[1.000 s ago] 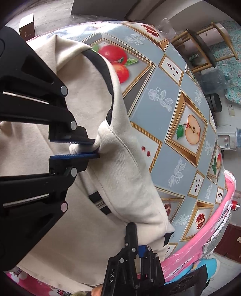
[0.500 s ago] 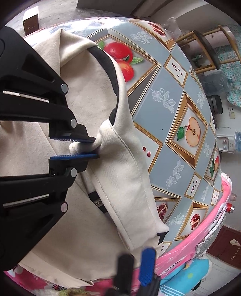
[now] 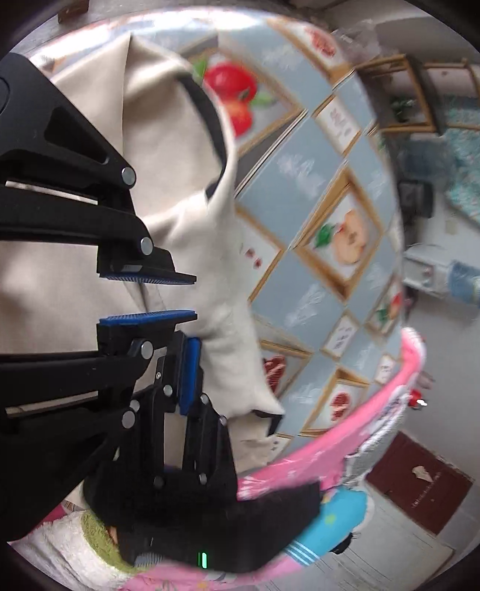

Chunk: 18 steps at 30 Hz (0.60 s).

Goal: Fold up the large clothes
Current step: 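Open the right gripper to release the folded edge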

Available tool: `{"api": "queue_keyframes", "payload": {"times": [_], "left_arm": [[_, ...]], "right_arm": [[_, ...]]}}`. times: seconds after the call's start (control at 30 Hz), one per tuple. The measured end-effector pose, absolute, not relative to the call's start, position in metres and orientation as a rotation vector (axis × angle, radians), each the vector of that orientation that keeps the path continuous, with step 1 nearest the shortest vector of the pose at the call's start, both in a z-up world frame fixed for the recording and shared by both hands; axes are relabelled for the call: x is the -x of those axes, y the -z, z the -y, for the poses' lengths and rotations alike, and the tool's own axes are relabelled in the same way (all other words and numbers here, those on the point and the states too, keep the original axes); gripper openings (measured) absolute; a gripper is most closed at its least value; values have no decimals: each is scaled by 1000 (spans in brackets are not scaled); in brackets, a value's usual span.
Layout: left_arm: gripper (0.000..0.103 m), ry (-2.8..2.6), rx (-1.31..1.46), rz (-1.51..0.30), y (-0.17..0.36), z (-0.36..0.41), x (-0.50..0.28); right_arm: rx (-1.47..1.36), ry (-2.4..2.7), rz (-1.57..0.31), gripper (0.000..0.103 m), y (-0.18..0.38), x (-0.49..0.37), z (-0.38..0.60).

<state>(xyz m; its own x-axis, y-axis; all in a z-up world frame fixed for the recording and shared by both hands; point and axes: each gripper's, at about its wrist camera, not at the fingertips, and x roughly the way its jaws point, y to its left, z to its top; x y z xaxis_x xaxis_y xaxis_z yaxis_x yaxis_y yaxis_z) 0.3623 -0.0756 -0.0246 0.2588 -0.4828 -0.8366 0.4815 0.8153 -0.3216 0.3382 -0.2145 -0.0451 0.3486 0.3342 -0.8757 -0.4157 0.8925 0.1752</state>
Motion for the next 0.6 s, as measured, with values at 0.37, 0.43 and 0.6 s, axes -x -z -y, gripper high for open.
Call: {"api": "queue_keyframes", "payload": {"times": [0.37, 0.43, 0.6], "left_arm": [[14, 627, -11, -1156, 50, 83, -361], [14, 629, -22, -1146, 50, 83, -361], [14, 646, -10, -1137, 50, 83, -361]], "right_arm": [[-249, -297, -1219, 43, 44, -346, 315], [-160, -284, -1220, 36, 51, -346, 300], [-32, -262, -1097, 12, 32, -350, 285]]}}
